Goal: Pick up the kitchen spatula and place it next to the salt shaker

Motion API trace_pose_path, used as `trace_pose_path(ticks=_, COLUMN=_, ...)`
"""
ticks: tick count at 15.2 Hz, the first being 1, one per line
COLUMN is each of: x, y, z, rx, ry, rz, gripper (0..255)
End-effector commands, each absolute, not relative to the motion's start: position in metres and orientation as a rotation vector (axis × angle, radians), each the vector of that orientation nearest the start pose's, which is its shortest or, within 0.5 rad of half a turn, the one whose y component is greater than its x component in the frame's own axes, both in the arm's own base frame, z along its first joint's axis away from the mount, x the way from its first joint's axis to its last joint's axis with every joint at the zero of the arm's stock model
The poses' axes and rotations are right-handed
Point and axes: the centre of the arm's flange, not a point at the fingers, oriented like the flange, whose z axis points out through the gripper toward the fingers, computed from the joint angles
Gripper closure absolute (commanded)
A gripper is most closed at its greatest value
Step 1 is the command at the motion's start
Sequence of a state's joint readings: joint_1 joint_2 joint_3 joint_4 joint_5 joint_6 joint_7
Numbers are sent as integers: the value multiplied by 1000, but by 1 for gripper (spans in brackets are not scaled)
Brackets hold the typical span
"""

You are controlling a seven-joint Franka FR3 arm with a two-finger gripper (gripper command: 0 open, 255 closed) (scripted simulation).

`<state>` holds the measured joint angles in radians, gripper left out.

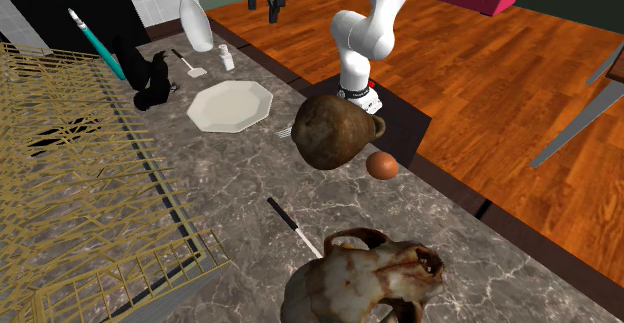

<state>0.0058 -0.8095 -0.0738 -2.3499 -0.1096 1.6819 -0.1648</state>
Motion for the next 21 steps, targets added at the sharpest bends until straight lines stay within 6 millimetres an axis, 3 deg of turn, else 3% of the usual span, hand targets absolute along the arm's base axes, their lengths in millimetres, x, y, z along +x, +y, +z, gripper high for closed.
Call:
trace_pose_path(ticks=1, x=311, y=-39, z=611, rx=-3199, ry=-193, rz=-214, gripper=0)
trace_pose_path(ticks=10, x=409, y=18, z=574, rx=-3137, ry=-668, rz=-164, gripper=0)
trace_pose_path(ticks=21, x=499, y=122, z=524, rx=-2963, ry=-1225, rz=-97, gripper=0)
